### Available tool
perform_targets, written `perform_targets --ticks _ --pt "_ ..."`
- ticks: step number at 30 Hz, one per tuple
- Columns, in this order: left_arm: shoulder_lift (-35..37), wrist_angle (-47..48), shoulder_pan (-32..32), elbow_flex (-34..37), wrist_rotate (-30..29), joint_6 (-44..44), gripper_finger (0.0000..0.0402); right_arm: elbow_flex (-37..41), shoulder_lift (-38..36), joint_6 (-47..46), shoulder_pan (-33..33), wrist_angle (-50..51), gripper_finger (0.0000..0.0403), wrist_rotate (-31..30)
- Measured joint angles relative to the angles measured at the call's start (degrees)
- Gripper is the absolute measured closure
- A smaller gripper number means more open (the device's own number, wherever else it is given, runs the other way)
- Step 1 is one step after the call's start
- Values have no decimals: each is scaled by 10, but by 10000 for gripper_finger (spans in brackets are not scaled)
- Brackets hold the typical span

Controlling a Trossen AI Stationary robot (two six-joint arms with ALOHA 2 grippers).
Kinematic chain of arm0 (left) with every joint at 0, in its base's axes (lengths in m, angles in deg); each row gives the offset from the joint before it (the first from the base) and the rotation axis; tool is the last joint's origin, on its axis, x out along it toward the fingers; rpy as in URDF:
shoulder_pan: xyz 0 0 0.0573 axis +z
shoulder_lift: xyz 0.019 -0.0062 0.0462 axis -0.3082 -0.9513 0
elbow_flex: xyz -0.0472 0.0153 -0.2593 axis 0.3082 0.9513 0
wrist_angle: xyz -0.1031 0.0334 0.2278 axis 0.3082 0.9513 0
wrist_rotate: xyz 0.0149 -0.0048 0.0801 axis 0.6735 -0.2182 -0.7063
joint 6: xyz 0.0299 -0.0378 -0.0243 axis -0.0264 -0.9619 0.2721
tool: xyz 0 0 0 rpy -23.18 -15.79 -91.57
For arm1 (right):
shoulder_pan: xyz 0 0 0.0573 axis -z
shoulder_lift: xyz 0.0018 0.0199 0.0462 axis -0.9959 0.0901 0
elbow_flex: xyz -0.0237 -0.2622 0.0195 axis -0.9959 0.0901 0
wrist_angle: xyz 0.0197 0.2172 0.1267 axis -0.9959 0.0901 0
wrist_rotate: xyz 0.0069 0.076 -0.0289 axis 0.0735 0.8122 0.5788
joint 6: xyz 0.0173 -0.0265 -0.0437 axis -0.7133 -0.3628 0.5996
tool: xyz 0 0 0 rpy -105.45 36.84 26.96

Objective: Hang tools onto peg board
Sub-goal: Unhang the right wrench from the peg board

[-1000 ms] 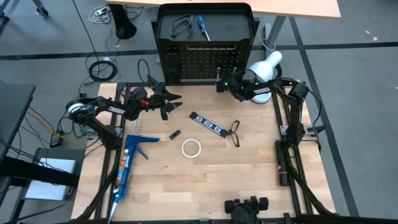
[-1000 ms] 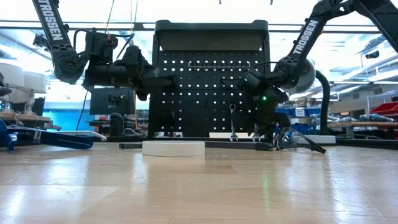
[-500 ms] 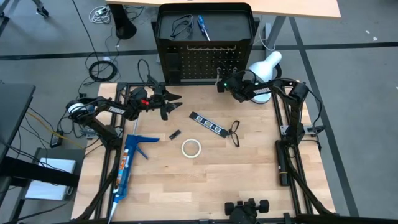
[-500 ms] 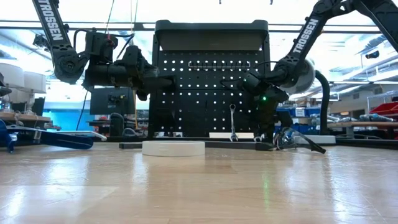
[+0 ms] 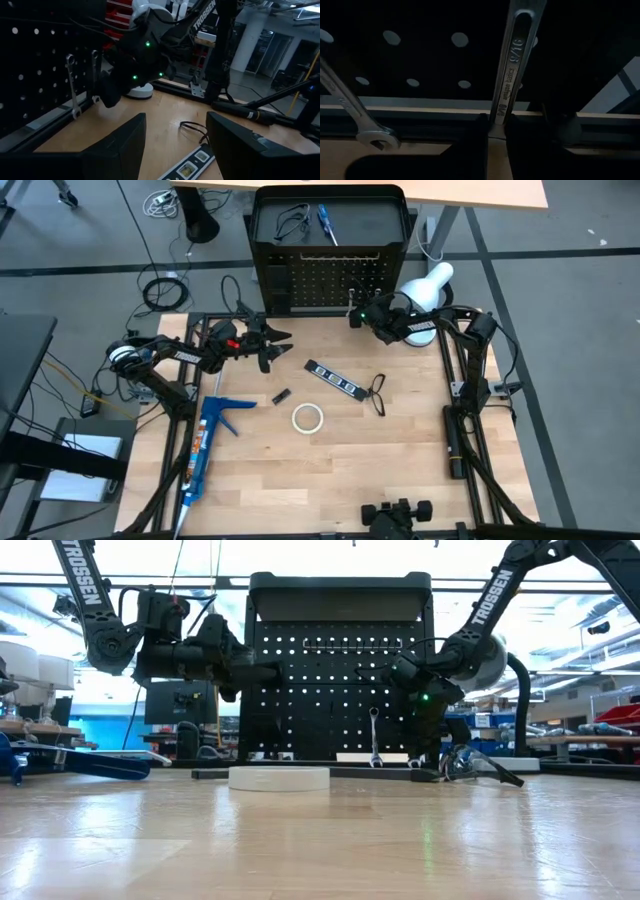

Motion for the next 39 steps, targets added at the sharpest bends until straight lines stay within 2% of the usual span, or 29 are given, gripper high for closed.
perform_targets --ticks 8,18,32,39 --pt "0 -1 0 0 28 -11 188 2 -17 -4 -14 12 346 13" --pt "0 -5 0 0 28 -14 188 1 -36 -2 -25 54 358 12" --pt "0 -8 0 0 33 -18 188 2 -58 7 -31 71 361 39" --pt "0 -8 0 0 34 -18 188 2 -99 27 -37 91 363 68"
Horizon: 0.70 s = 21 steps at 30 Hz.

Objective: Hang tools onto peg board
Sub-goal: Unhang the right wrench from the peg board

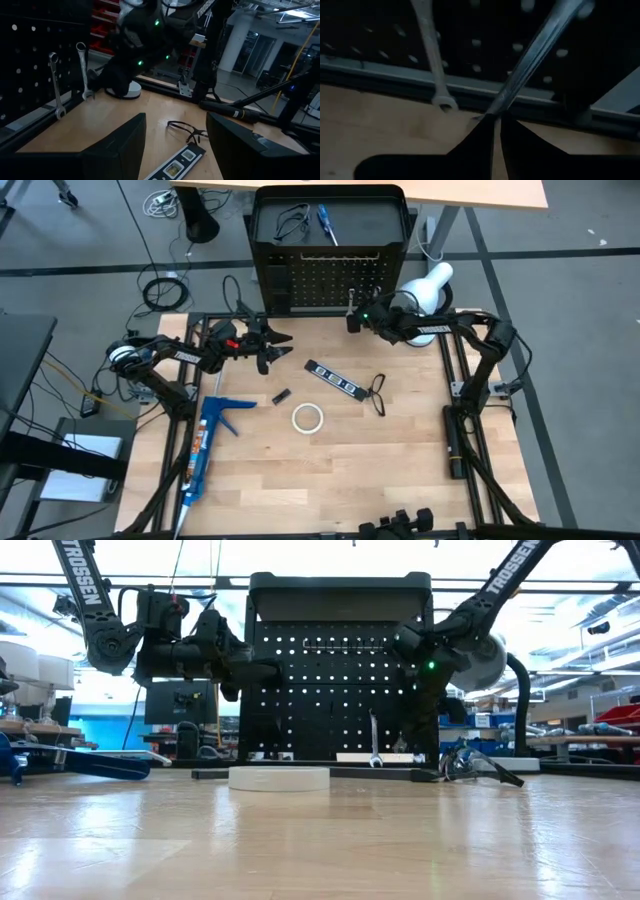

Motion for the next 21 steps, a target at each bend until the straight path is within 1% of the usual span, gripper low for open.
perform_targets --ticks 4,8,11,13,15,17,19,21 --pt "0 0 0 0 0 0 188 -1 -24 8 -7 12 368 10" --pt "0 0 0 0 0 0 188 -1 -41 3 -17 28 385 18" --pt "0 0 0 0 2 0 188 -1 -49 -23 -36 50 396 32" --pt "0 0 0 0 5 -2 188 -1 -51 -35 -58 64 396 32" --pt "0 -2 0 0 6 -9 188 -1 -53 -39 -76 81 387 24" --pt "0 -8 0 0 12 -13 188 -1 -54 -50 -93 95 369 -21" --pt "0 -11 0 0 16 -16 188 5 -53 -51 -101 89 348 -56" --pt "0 -12 0 0 18 -17 188 18 -50 -46 -104 67 322 -62"
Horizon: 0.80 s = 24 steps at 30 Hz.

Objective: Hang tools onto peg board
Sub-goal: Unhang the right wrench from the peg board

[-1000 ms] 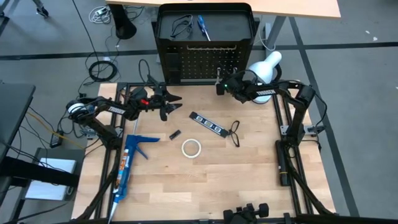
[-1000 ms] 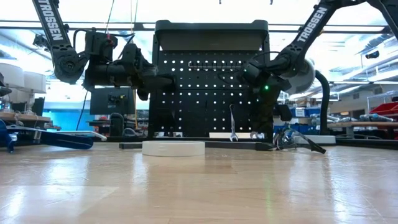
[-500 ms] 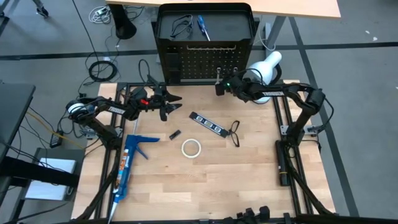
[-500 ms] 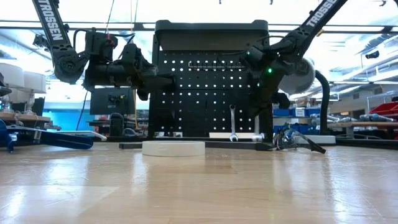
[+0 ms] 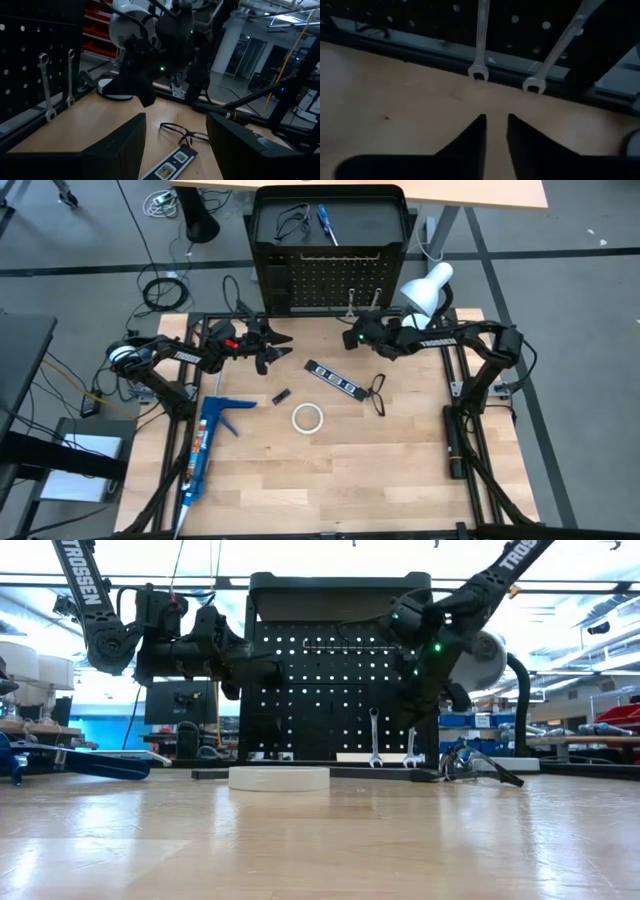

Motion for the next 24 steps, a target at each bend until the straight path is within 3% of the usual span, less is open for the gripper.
perform_targets --ticks 6,12,17,24 --pt "0 1 0 0 0 1 188 60 23 30 27 -133 227 -2" --pt "0 2 0 0 -4 5 188 59 54 17 86 -140 159 48" --pt "0 1 0 0 -4 6 188 59 54 46 114 -158 151 55" --pt "0 1 0 0 -5 9 188 58 63 67 142 -174 168 112"
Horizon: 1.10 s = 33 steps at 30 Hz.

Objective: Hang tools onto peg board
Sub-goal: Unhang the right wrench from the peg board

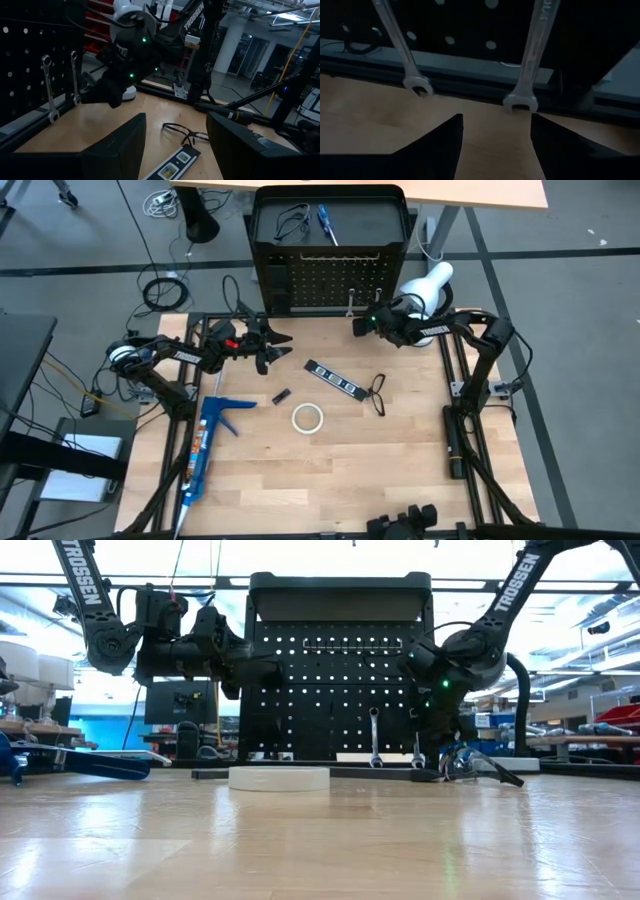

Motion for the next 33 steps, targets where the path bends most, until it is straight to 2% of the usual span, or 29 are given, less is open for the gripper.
perform_targets --ticks 6,16,27,33 --pt "0 0 0 0 0 0 188 0 3 22 2 -23 171 -3" --pt "0 5 0 0 3 0 188 0 3 38 -1 -25 147 -37" --pt "0 20 -3 0 -106 67 188 0 3 26 15 -32 149 -24" --pt "0 18 -6 -7 -120 91 188 0 3 27 19 -34 153 -17"
